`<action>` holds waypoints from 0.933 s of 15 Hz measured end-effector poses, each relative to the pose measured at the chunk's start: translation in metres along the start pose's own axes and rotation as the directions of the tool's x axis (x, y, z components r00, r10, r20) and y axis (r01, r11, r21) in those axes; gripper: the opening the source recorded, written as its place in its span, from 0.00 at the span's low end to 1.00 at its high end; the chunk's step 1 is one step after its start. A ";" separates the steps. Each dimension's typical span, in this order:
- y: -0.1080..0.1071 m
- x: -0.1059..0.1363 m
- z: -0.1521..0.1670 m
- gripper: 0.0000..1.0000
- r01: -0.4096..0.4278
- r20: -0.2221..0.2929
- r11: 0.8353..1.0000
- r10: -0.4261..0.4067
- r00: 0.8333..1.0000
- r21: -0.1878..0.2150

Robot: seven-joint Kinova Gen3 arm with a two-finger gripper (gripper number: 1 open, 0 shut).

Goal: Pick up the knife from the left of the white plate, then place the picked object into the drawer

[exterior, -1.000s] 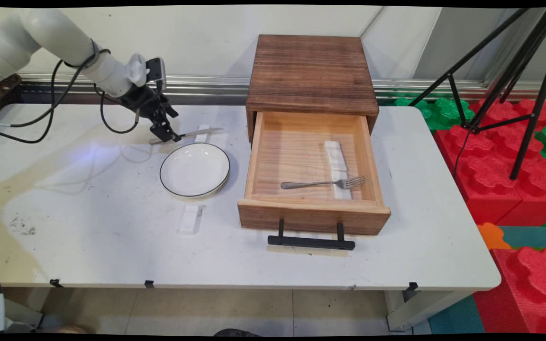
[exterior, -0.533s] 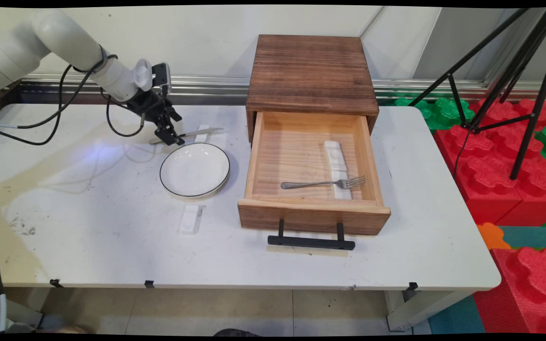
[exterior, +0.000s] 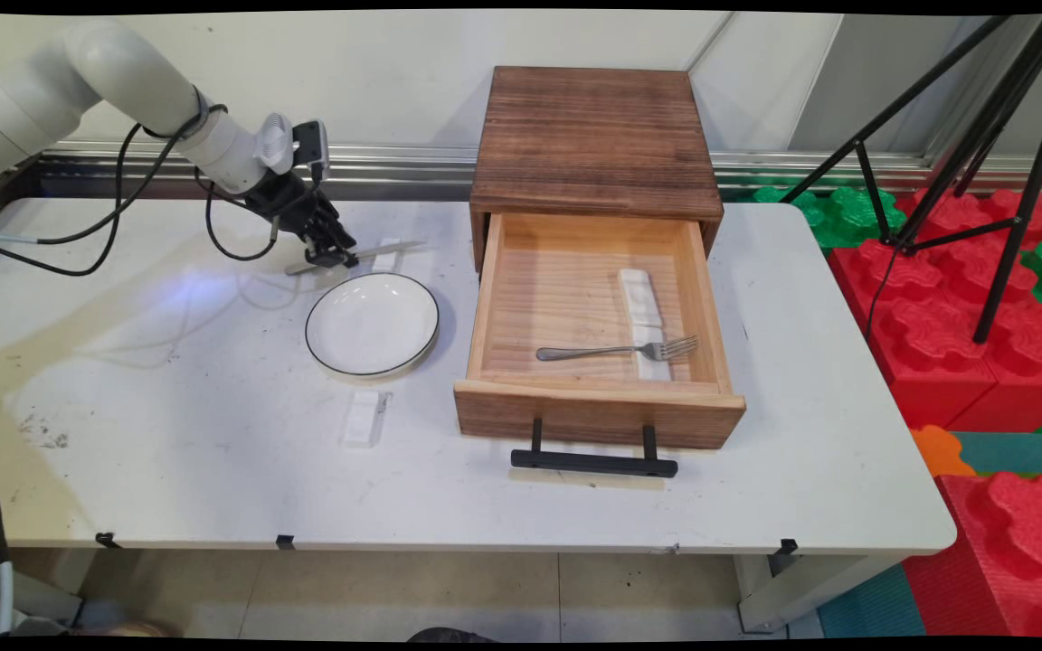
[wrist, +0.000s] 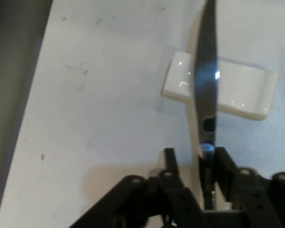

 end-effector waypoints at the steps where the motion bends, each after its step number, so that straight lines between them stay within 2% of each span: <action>1: -0.001 0.001 0.000 0.00 0.002 -0.002 1.000 -0.002 1.000 0.000; 14: 0.001 0.002 -0.020 0.00 0.010 -0.019 1.000 -0.010 1.000 -0.020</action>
